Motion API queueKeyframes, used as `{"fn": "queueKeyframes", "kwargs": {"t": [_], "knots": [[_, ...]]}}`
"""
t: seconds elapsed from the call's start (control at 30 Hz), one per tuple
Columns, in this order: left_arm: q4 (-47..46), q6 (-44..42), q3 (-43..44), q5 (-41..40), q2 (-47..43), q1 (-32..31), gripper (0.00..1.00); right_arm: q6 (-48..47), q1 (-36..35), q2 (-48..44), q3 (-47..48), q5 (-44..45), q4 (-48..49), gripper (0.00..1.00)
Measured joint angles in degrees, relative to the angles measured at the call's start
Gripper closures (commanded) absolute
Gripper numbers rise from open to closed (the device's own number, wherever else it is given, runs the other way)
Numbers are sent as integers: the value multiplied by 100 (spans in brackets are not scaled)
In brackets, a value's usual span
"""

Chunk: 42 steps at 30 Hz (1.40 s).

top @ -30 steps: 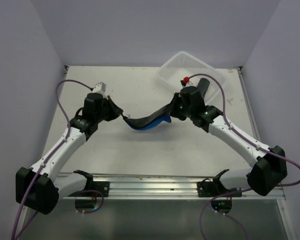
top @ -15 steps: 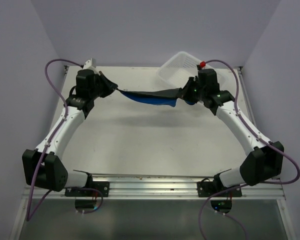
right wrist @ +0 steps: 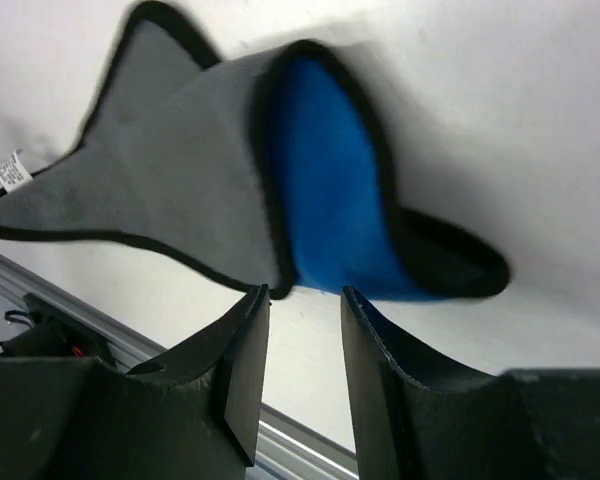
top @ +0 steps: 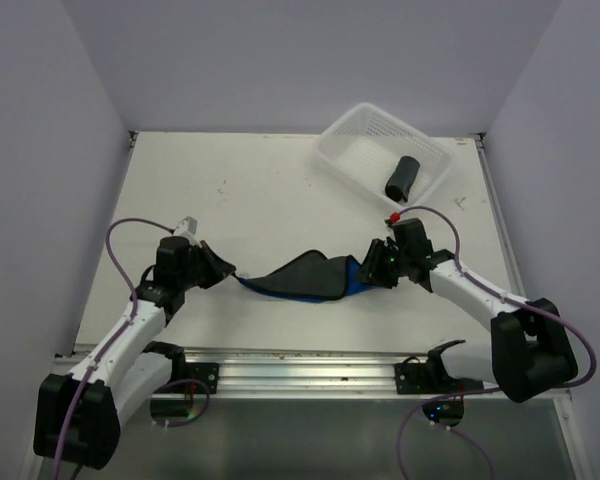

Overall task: Roll the towels
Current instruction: Flatten the towel

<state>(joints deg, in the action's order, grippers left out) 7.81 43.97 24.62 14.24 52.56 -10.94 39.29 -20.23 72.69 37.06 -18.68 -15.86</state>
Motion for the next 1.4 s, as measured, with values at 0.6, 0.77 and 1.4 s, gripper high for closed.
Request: {"fn": "queueKeyframes", "kwargs": {"t": [0.6, 0.77, 1.4], "knots": [[0, -24, -769, 162, -317, 0, 100, -26, -728, -341, 59, 125, -142, 64], [-37, -26, -769, 210, -245, 0, 100, 9, -905, -146, 28, 293, -136, 64], [-94, -153, -772, 262, -238, 0, 100, 190, -1091, 614, -7, 426, 157, 91]]}}
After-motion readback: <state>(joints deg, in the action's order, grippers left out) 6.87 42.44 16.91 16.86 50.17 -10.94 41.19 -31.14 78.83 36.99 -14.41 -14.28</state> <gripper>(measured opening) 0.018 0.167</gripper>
